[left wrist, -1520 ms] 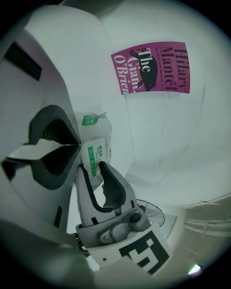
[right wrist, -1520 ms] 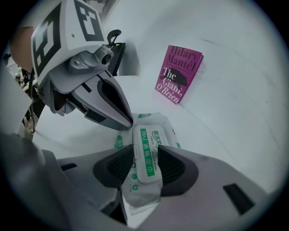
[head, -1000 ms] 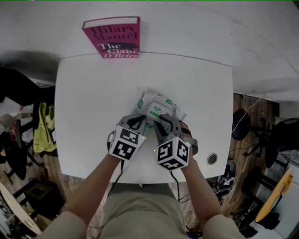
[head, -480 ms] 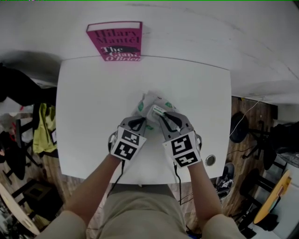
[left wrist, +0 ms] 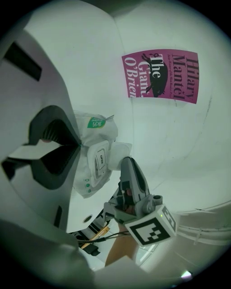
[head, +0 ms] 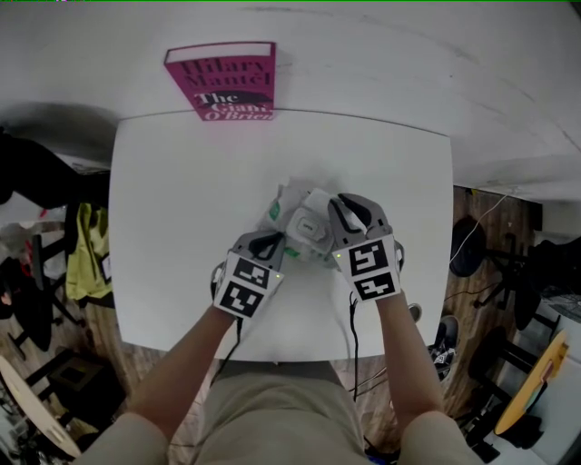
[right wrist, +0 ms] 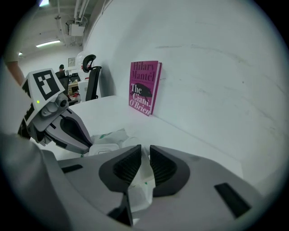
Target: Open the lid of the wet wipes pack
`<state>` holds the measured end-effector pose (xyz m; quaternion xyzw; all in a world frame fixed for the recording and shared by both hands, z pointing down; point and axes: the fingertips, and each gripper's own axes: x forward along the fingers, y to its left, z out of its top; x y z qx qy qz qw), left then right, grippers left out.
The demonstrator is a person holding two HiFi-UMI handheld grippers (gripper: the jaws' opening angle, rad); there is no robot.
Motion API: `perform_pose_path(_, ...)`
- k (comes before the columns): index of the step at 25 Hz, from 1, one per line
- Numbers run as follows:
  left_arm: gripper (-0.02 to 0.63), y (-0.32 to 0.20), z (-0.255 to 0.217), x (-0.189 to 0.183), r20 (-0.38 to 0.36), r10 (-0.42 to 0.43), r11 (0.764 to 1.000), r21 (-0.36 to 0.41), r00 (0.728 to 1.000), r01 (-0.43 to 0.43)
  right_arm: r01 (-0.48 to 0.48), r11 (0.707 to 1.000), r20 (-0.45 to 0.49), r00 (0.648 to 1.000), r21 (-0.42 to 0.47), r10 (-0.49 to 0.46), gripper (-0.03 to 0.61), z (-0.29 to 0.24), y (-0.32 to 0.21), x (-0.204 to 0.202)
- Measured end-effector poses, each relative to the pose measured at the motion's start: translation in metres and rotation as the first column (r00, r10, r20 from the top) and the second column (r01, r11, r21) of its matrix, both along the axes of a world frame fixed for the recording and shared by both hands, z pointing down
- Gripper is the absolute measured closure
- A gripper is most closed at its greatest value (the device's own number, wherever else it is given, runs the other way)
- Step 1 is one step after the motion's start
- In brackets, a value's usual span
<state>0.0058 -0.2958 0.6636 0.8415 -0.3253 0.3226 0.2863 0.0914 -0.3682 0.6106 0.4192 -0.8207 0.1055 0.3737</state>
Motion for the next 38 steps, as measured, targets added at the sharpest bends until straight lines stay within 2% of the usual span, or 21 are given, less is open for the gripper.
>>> perform_pose_path(8, 0.588, -0.002, 0.001, 0.000, -0.013, -0.006, 1.000, 0.004, 1.000, 0.006, -0.073, 0.997, 0.014, 0.997, -0.033, 0.074, 0.495, 0.026, -0.013, 0.006)
perform_pose_path(11, 0.588, -0.002, -0.001, 0.000, -0.029, -0.009, 1.000, 0.008, 1.000, 0.009, -0.070, 0.996, -0.007, 0.998, -0.064, 0.069, 0.494, 0.040, -0.012, 0.007)
perform_pose_path(16, 0.588, -0.003, 0.000, 0.000, -0.026, -0.020, 1.000, 0.011, 0.999, 0.021, -0.074, 0.993, 0.019, 0.997, -0.091, 0.076, 0.494, 0.044, -0.014, 0.010)
perform_pose_path(19, 0.588, -0.002, -0.001, -0.002, -0.065, -0.056, 0.998, -0.012, 0.996, 0.056, -0.090, 0.992, 0.018, 0.996, -0.092, 0.092, 0.494, 0.036, -0.013, 0.014)
perform_pose_path(22, 0.588, 0.001, 0.000, -0.012, -0.066, -0.103, 0.994, -0.036, 0.993, 0.101, -0.101, 0.991, 0.041, 0.994, -0.084, 0.104, 0.497, 0.018, -0.009, 0.015)
perform_pose_path(26, 0.588, 0.002, -0.021, -0.019, -0.062, -0.109, 0.994, -0.009, 0.992, 0.109, -0.120, 0.991, 0.121, 0.985, -0.053, 0.126, 0.511, -0.022, -0.003, 0.017)
perform_pose_path(34, 0.588, -0.008, -0.085, -0.037, -0.093, -0.113, 0.987, 0.108, 0.989, 0.123, -0.172, 0.983, 0.276, 0.950, 0.064, 0.148, 0.529, -0.124, 0.018, 0.013)
perform_pose_path(38, 0.588, -0.010, -0.133, -0.043, -0.116, -0.113, 0.971, 0.199, 0.987, 0.135, -0.190, 0.974, 0.335, 0.932, 0.125, 0.139, 0.531, -0.172, 0.035, 0.011)
